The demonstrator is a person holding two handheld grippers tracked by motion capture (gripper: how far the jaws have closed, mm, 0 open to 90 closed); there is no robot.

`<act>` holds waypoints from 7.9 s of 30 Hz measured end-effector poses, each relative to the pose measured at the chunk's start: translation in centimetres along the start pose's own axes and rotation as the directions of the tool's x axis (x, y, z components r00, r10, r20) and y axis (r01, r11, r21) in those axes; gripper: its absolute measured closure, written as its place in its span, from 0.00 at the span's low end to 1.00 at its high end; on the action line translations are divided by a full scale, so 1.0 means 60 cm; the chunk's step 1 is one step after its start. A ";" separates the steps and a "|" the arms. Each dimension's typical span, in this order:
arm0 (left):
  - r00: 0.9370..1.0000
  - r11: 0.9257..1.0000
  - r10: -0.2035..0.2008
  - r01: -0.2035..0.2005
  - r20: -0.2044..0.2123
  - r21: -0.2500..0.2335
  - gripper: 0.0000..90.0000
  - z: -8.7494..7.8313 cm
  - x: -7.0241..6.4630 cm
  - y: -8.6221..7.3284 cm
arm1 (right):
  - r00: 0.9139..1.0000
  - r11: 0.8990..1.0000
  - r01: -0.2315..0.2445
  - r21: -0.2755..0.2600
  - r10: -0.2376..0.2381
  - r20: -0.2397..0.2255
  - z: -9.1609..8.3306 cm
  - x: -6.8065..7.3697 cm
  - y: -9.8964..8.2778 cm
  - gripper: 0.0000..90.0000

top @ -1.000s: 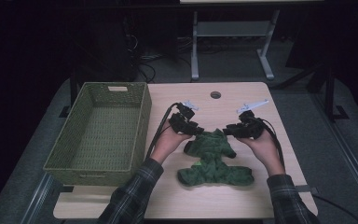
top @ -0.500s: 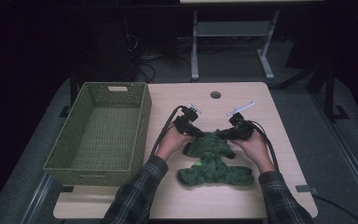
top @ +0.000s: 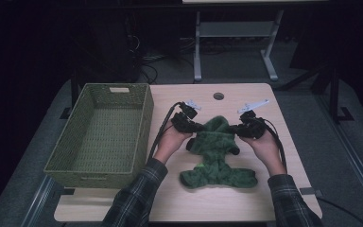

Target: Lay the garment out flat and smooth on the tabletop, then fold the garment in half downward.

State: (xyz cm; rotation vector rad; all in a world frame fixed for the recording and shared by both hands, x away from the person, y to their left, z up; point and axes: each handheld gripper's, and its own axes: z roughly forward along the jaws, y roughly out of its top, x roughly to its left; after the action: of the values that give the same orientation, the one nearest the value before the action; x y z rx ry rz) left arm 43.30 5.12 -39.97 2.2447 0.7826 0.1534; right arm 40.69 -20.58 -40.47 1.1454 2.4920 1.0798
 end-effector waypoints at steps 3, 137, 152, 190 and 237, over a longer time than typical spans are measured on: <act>0.999 0.999 -0.003 0.002 -0.038 -0.042 0.96 -0.013 0.004 -0.007 | 1.000 1.000 -0.001 -0.031 0.002 0.023 -0.017 -0.002 -0.001 0.96; 0.992 0.996 0.086 -0.089 -0.093 -0.029 0.14 -0.095 -0.153 -0.314 | 0.944 0.952 0.296 0.081 -0.279 -0.173 0.098 0.309 -0.066 0.74; 0.993 0.996 0.078 -0.081 -0.093 -0.037 0.14 -0.094 -0.154 -0.314 | 0.958 0.970 0.242 0.030 -0.234 -0.167 0.089 0.307 -0.077 0.89; 0.993 0.996 0.078 -0.081 -0.090 -0.036 0.14 -0.093 -0.154 -0.314 | 0.999 0.998 -0.001 -0.060 -0.001 -0.034 -0.064 0.153 -0.151 0.85; 0.993 0.996 0.080 -0.083 -0.085 -0.036 0.14 -0.094 -0.153 -0.314 | 1.000 0.999 0.004 -0.035 -0.004 0.001 -0.103 0.106 -0.172 0.70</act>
State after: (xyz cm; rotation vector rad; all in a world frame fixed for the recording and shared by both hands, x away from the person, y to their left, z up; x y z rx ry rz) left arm 24.79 13.40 -47.72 2.2458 0.7254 0.3012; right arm 27.62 -23.81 -42.41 1.1312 2.4631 1.1167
